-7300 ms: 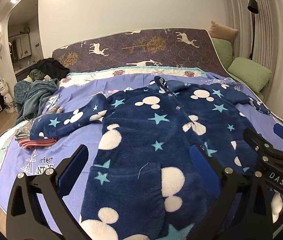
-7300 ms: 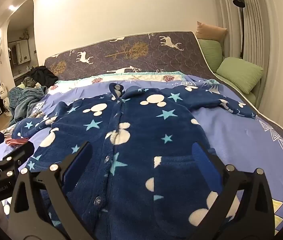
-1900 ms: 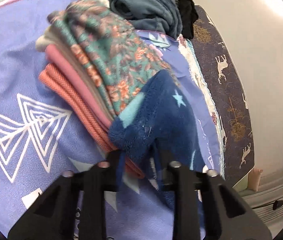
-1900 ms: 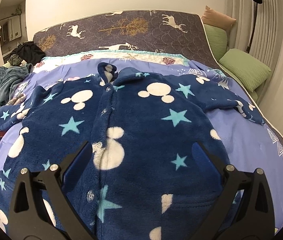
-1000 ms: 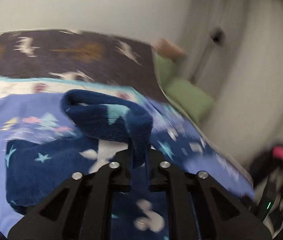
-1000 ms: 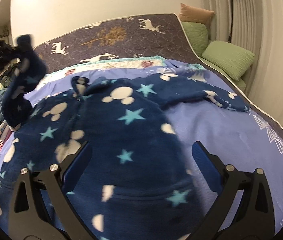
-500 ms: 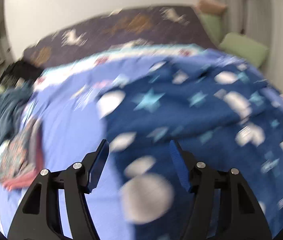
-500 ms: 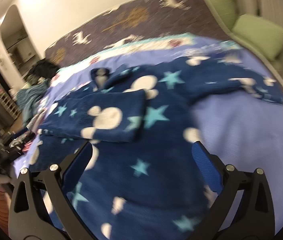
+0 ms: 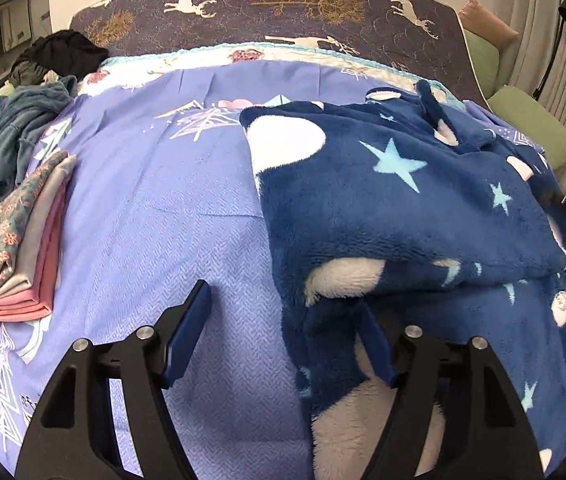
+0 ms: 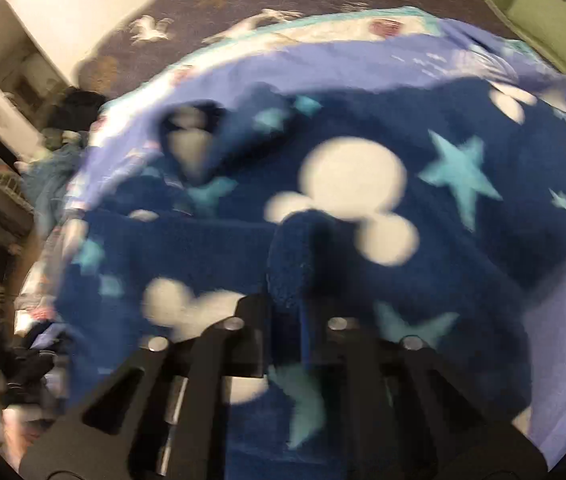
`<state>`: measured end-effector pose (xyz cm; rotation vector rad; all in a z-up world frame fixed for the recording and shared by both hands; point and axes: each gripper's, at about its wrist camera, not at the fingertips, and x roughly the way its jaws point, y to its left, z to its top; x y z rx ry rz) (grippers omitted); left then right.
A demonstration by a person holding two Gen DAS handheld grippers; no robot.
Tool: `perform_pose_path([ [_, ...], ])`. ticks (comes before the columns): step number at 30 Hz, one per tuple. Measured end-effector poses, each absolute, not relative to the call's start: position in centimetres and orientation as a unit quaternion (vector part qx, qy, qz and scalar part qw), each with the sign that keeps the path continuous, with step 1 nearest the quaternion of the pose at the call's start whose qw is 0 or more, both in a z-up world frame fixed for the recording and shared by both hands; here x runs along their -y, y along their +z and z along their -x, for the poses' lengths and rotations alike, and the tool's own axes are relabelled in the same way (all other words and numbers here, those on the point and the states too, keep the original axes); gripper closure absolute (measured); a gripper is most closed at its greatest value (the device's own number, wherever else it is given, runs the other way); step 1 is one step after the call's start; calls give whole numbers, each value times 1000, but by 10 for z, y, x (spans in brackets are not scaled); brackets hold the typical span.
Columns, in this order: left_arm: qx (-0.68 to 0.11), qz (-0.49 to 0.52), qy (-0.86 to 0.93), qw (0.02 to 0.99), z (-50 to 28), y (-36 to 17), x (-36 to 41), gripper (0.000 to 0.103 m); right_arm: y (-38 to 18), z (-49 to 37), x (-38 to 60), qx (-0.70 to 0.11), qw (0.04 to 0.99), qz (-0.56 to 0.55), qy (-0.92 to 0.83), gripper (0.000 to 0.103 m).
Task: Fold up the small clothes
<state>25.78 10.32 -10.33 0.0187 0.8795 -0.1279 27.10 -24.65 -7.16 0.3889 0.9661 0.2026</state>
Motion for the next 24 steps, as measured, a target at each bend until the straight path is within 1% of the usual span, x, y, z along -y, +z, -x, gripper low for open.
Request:
perform_pose_path([
  [1, -420, -15, -56, 906, -254, -103, -102, 31, -49, -262, 248, -418, 880, -197, 109, 93],
  [4, -404, -47, -34, 913, -245, -101, -94, 31, 2, -236, 254, -324, 927, -164, 95, 93],
  [5, -399, -56, -29, 915, -243, -101, -91, 31, 12, -231, 260, -305, 937, -150, 77, 92],
  [6, -393, -69, -22, 917, -240, -100, -87, 31, 12, -233, 263, -307, 939, -139, 60, 88],
  [7, -390, -76, -19, 918, -240, -100, -85, 32, 5, -240, 266, -322, 938, -123, 41, 82],
  [8, -388, -82, -16, 918, -239, -99, -84, 32, -8, -249, 269, -346, 932, -107, 30, 60],
  [9, -388, -82, -15, 918, -238, -99, -84, 33, -30, -259, 274, -386, 918, -89, 14, 49],
  [11, -389, -73, -14, 918, -235, -96, -89, 35, -59, -260, 288, -423, 900, -100, -22, 55],
  [13, -392, -63, -16, 918, -227, -92, -97, 43, -63, -245, 300, -411, 900, -142, -2, 55],
  [14, -393, -56, -20, 918, -223, -89, -98, 55, -63, -237, 301, -406, 901, -154, 11, 55],
  [15, -393, -44, -29, 918, -219, -82, -99, 74, -59, -229, 299, -400, 903, -156, 33, 58],
  [17, -379, -29, -41, 924, -214, -67, -95, 91, -50, -219, 288, -391, 906, -147, 74, 60],
  [19, -352, -7, -71, 933, -213, -44, -85, 91, -41, -213, 270, -386, 902, -140, 131, 62],
  [21, -346, 1, -105, 932, -220, -31, -68, 91, -42, -213, 250, -398, 888, -140, 180, 66],
  [24, -390, -15, -133, 911, -248, -47, -32, 90, -76, -227, 231, -460, 872, -93, 138, 67],
])
